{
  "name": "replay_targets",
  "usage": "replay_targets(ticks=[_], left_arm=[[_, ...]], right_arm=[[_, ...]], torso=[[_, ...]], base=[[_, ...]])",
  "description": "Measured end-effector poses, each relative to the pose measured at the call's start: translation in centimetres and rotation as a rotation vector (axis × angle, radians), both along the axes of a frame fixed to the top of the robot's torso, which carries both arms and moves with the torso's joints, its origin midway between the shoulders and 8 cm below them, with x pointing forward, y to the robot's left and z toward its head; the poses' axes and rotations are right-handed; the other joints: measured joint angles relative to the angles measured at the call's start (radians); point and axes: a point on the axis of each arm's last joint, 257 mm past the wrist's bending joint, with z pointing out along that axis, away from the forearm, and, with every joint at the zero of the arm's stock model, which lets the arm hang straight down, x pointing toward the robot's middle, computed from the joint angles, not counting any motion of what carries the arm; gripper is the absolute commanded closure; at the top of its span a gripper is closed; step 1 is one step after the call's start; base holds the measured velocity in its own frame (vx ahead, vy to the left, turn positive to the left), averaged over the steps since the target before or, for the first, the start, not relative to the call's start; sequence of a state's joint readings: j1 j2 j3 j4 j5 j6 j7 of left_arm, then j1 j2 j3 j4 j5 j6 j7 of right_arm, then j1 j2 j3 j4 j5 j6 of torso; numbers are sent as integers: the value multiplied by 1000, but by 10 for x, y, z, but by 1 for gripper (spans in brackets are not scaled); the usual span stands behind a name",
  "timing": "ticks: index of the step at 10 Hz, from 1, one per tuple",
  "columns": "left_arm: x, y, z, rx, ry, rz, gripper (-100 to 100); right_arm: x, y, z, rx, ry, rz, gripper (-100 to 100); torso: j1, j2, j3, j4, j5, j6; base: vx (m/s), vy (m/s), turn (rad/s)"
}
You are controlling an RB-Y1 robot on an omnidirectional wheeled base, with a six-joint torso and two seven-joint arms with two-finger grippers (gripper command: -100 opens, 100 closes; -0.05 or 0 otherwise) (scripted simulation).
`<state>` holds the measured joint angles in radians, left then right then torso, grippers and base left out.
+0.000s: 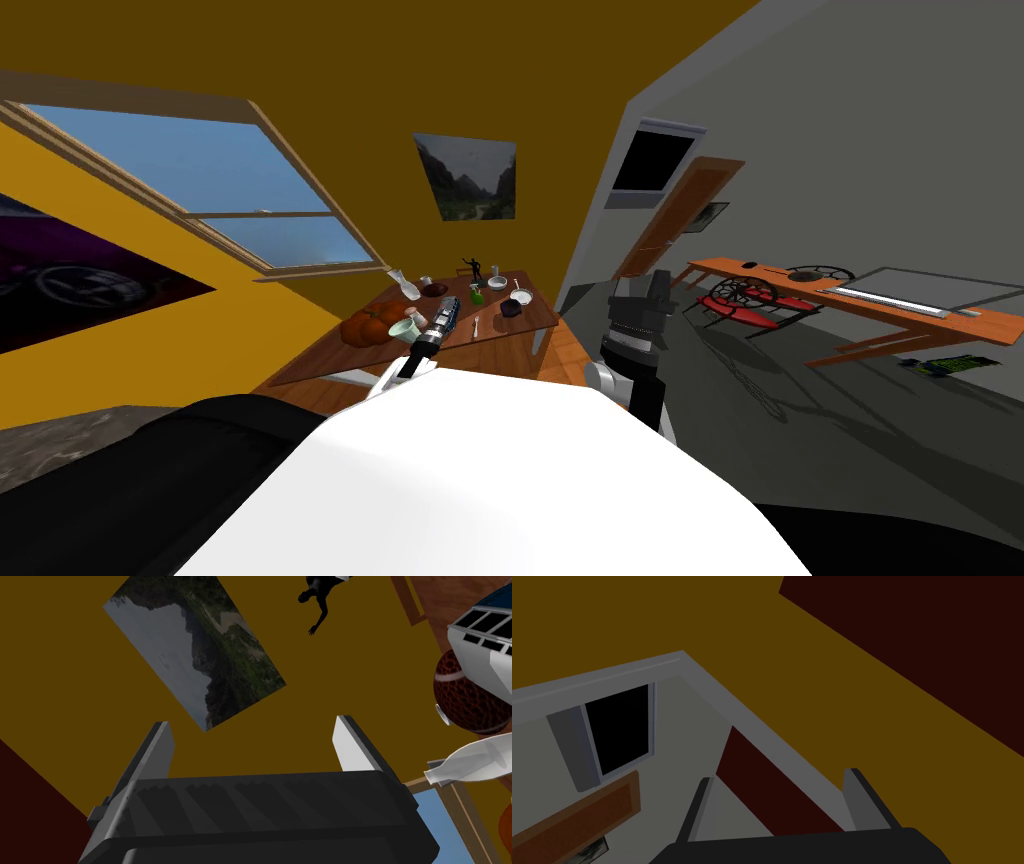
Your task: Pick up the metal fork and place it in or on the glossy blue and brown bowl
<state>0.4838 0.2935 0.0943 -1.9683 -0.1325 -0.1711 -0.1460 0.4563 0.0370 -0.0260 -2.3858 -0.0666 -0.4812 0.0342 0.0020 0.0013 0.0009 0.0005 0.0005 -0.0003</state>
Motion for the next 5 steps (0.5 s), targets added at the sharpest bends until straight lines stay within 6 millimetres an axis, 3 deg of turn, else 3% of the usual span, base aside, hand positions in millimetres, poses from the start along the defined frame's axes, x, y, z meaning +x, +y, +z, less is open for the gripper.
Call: replay_targets(ticks=[5], left_arm=[[8,19,-58,40,146,18,-100]], right_arm=[[0,0,0,0,0,0,0]], torso=[[0,0,0,0,0,0]], base=[[-31,17,-134]])
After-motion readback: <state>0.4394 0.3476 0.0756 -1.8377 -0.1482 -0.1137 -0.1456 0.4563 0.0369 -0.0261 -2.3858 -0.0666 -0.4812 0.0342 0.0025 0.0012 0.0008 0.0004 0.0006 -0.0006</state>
